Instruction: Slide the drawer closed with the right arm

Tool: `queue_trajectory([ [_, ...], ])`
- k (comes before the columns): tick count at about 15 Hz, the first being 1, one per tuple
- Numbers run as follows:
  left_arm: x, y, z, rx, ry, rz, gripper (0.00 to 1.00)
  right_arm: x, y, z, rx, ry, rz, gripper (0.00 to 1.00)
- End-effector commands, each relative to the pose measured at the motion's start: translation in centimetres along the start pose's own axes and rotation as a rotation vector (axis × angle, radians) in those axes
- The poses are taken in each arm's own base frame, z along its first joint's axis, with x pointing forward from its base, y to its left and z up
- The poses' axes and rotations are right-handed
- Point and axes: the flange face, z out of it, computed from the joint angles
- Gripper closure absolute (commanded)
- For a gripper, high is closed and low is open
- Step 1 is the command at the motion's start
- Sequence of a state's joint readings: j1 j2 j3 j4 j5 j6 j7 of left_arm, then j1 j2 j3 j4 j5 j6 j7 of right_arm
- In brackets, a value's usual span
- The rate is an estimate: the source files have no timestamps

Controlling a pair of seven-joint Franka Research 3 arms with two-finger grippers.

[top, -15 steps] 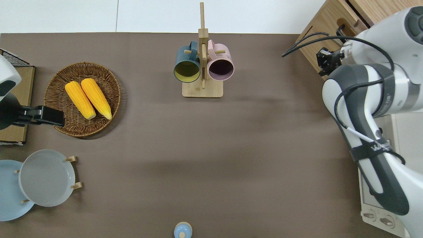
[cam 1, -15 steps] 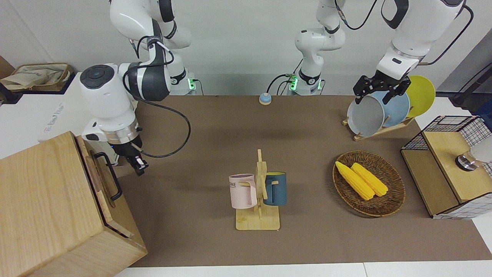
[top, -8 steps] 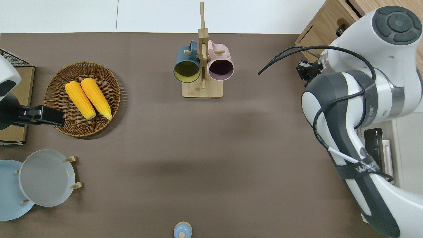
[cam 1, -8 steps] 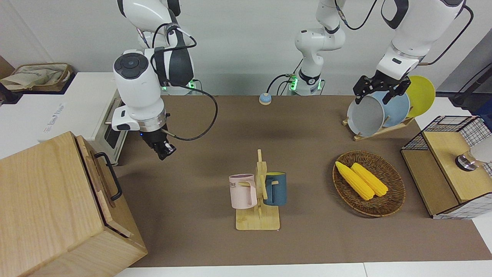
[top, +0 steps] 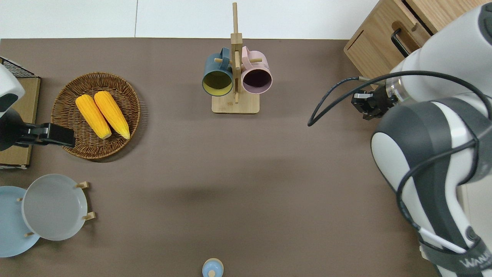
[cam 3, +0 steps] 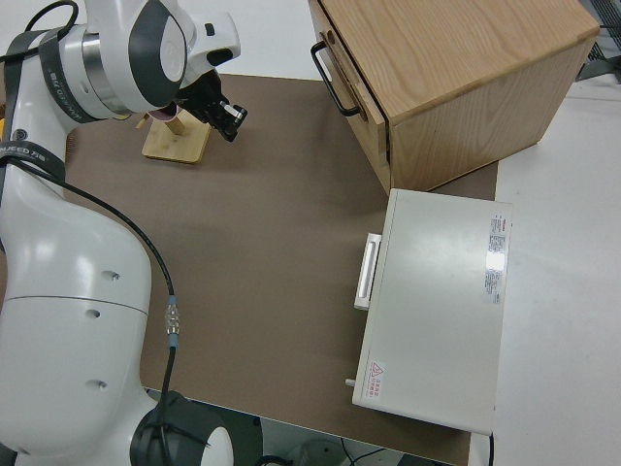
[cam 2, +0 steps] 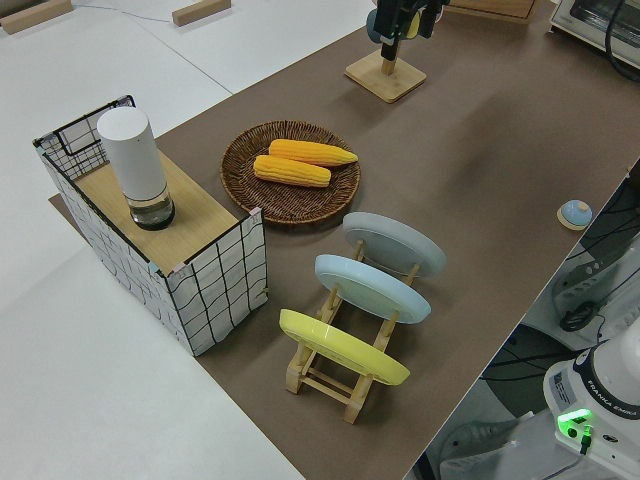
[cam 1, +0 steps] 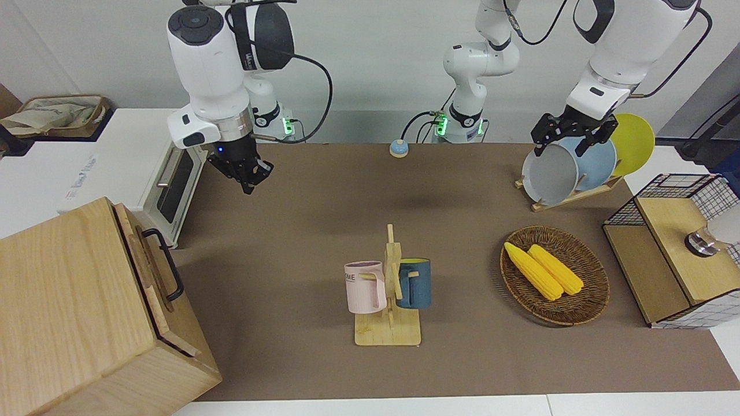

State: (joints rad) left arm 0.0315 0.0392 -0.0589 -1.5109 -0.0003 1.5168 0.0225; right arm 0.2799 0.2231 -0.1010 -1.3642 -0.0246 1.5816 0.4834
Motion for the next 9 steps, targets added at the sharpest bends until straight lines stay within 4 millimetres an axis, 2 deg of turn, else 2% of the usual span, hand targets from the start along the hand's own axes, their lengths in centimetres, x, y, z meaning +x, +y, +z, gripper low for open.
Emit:
queue_trajectory([
  [1, 0.1, -0.1, -0.4, 0.016, -0.005, 0.010, 0.01, -1.9, 1.6, -1.4, 0.028, -0.015, -0.119, 1.000],
  [7, 0.1, -0.1, -0.3, 0.016, -0.007, 0.010, 0.01, -2.0, 2.9, -2.0, 0.058, -0.039, -0.236, 1.000],
  [9, 0.1, -0.1, -0.3, 0.016, -0.007, 0.010, 0.01, -2.1, 2.9, -2.0, 0.058, -0.040, -0.227, 0.680],
])
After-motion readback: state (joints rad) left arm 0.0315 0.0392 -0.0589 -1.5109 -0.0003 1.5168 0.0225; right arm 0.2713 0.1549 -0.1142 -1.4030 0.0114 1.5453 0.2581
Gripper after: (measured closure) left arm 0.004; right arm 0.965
